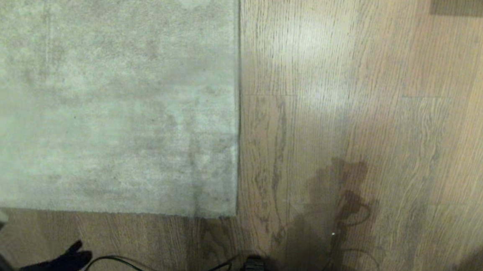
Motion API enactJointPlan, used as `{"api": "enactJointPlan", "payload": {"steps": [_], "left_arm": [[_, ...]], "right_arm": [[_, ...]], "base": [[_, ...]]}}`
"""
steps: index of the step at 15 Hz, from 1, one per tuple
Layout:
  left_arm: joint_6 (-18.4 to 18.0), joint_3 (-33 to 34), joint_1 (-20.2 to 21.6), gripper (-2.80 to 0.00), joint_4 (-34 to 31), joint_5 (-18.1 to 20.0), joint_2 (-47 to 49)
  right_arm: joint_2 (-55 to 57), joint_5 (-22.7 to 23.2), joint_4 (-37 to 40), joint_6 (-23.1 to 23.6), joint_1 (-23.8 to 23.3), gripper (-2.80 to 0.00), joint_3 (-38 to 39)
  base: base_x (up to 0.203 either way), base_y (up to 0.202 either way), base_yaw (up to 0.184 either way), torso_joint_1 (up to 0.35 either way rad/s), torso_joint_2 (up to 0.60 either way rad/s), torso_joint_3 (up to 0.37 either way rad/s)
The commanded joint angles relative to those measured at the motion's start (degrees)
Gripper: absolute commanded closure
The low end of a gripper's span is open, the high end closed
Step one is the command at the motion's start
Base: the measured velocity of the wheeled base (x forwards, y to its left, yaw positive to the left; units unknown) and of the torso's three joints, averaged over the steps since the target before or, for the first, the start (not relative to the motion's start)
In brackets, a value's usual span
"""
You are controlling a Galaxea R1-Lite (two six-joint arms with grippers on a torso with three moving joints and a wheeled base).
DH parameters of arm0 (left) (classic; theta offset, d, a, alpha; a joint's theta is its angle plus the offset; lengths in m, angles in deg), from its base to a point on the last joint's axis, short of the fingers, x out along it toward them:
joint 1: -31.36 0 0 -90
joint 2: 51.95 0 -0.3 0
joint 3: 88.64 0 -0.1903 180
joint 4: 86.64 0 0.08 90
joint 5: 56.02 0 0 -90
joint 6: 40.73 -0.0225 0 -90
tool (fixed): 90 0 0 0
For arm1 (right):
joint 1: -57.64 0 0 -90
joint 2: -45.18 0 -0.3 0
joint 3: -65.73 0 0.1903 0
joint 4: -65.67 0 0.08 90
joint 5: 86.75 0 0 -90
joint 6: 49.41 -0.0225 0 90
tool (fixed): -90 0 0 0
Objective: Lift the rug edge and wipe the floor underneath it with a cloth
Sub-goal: Lift up the carpet
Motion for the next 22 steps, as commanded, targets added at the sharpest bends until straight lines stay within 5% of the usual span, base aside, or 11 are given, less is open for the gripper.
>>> {"api": "enactJointPlan", "payload": {"steps": [1, 5, 11, 19, 22], "left_arm": [[0.57, -3.08, -4.69, 0.0, 10.18, 0.86, 23.24], [4.02, -16.35, -16.42, 0.0, 20.14, -4.47, 47.74], [8.38, -39.07, -30.11, 0.0, 18.81, -25.94, 68.42], [5.64, -52.75, -33.44, 0.0, 2.55, -48.67, 75.1], [3.09, -55.74, -33.91, 0.0, 1.5, -53.06, 78.11]], "right_arm": [[0.09, 0.01, -0.03, 0.04, 0.02, 0.0, 0.0], [0.0, 0.01, -0.03, 0.04, 0.02, 0.0, 0.0], [0.09, 0.01, -0.03, 0.04, 0.02, 0.0, 0.0], [0.05, 0.01, -0.03, 0.04, 0.02, 0.0, 0.0], [0.09, 0.01, -0.03, 0.04, 0.02, 0.0, 0.0]], "base": [[0.0, 0.0, 0.0, 0.0, 0.0, 0.0], [0.0, 0.0, 0.0, 0.0, 0.0, 0.0], [0.0, 0.0, 0.0, 0.0, 0.0, 0.0], [0.0, 0.0, 0.0, 0.0, 0.0, 0.0], [0.0, 0.0, 0.0, 0.0, 0.0, 0.0]]}}
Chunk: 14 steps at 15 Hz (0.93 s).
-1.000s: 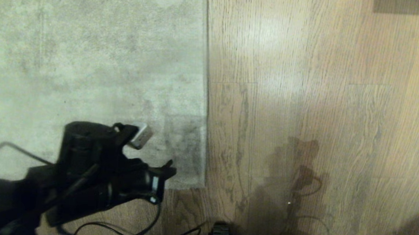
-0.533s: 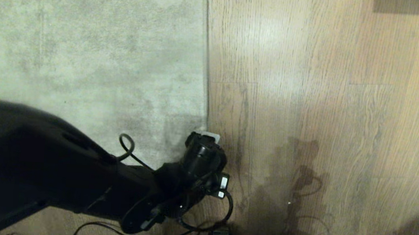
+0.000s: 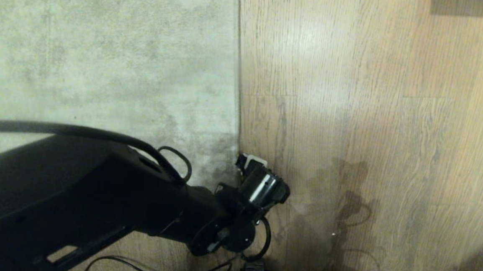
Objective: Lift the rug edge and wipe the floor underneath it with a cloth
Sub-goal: Lift up the carpet
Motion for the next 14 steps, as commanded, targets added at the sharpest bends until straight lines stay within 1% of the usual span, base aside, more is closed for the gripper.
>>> {"api": "enactJointPlan", "payload": {"steps": [1, 3, 4, 7, 9, 10, 12, 14], "left_arm": [[-0.64, -3.3, -0.16, 0.0, -0.01, -2.42, 3.34], [-0.89, -5.98, -0.22, 0.0, -0.14, -3.58, 5.15], [-0.91, -7.2, -0.24, -2.8, -0.16, -3.71, 6.02], [-1.87, -12.4, -0.18, -2.8, -0.08, -4.62, 9.97], [-3.05, -13.99, -0.21, -2.8, -0.15, -5.29, 11.35], [-4.33, -14.11, -0.08, -2.8, -0.06, -6.91, 11.66], [-7.03, -14.38, 0.25, -2.8, 0.01, -11.31, 11.99], [-9.01, -14.38, 0.46, -2.8, 0.0, -14.02, 11.63]], "right_arm": [[0.02, -0.02, -0.03, 0.05, 0.02, 0.0, 0.0], [0.09, -0.02, 0.04, 0.05, 0.02, 0.0, 0.0], [0.09, -0.02, -0.03, 0.05, 0.02, 0.0, 0.0], [0.0, -0.02, -0.03, 0.05, 0.02, 0.0, 0.0], [0.0, -0.02, 0.04, 0.05, 0.02, 0.0, 0.0], [0.0, -0.02, -0.03, 0.05, 0.02, 0.0, 0.0], [0.0, -0.02, -0.03, 0.05, 0.02, 0.0, 0.0], [0.0, -0.02, 0.0, 0.05, 0.02, 0.0, 0.0]], "base": [[0.0, 0.0, 0.0, 0.0, 0.0, 0.0], [0.0, 0.0, 0.0, 0.0, 0.0, 0.0], [0.0, 0.0, 0.0, 0.0, 0.0, 0.0], [0.0, 0.0, 0.0, 0.0, 0.0, 0.0], [0.0, 0.0, 0.0, 0.0, 0.0, 0.0], [0.0, 0.0, 0.0, 0.0, 0.0, 0.0], [0.0, 0.0, 0.0, 0.0, 0.0, 0.0], [0.0, 0.0, 0.0, 0.0, 0.0, 0.0]]}}
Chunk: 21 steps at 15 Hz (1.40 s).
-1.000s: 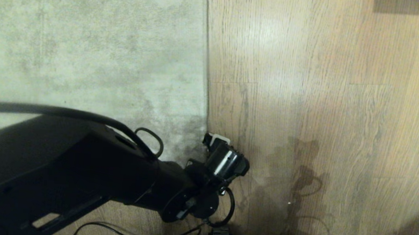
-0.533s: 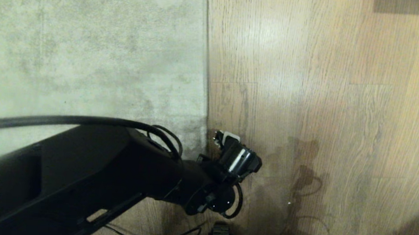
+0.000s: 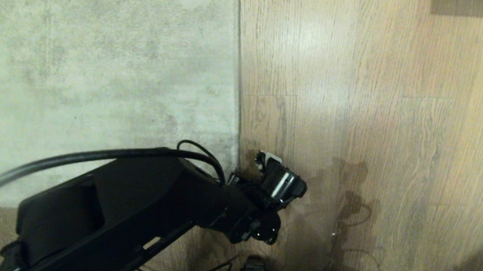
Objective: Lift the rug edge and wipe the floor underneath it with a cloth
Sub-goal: Lift up the carpet
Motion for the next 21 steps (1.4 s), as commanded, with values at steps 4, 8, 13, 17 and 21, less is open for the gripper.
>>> {"api": "enactJointPlan", "payload": {"steps": [4, 8, 13, 17, 21], "left_arm": [[-3.5, -0.01, 0.22, -2.8, 0.4, -6.75, 0.0], [-3.59, 0.18, 1.29, -2.8, 0.74, -6.75, 0.24], [-3.94, 0.69, 3.04, -2.8, 0.65, -6.84, 0.75], [-4.74, 2.12, 4.65, -2.8, 0.56, -8.06, -0.57], [-4.88, 5.43, 6.56, -2.8, 0.58, -8.16, -3.04]], "right_arm": [[0.0, 0.01, -0.02, 0.05, 0.02, 0.0, 0.0], [0.0, 0.01, 0.02, 0.05, 0.02, 0.0, 0.0], [0.0, 0.01, -0.06, 0.05, 0.02, 0.0, 0.0], [0.0, 0.01, -0.02, 0.05, 0.02, 0.0, 0.0], [0.0, 0.01, -0.06, 0.05, 0.02, 0.0, 0.0]], "base": [[0.0, 0.0, 0.0, 0.0, 0.0, 0.0], [0.0, 0.0, 0.0, 0.0, 0.0, 0.0], [0.0, 0.0, 0.0, 0.0, 0.0, 0.0], [0.0, 0.0, 0.0, 0.0, 0.0, 0.0], [0.0, 0.0, 0.0, 0.0, 0.0, 0.0]]}}
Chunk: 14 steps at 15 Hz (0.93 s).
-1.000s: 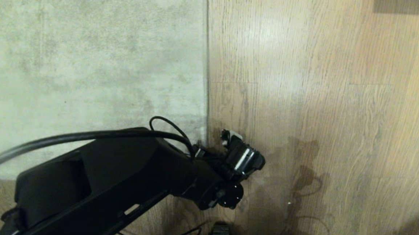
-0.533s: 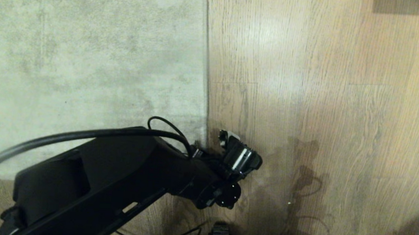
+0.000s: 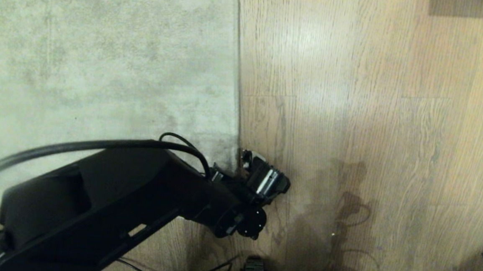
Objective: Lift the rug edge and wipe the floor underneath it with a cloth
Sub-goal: Lift up the carpet
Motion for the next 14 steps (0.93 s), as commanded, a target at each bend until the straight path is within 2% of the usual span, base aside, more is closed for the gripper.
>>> {"api": "enactJointPlan", "payload": {"steps": [1, 14], "left_arm": [[-0.08, 1.97, 1.22, -2.8, 0.04, -0.56, -2.17], [-0.17, 15.13, 5.62, -2.8, -0.18, -1.0, -18.05]], "right_arm": [[0.0, 0.01, -0.07, 0.03, 0.06, 0.0, 0.0], [0.0, 0.01, -0.03, 0.03, 0.06, 0.0, 0.0]], "base": [[0.0, 0.0, 0.0, 0.0, 0.0, 0.0], [0.0, 0.0, 0.0, 0.0, 0.0, 0.0]]}}
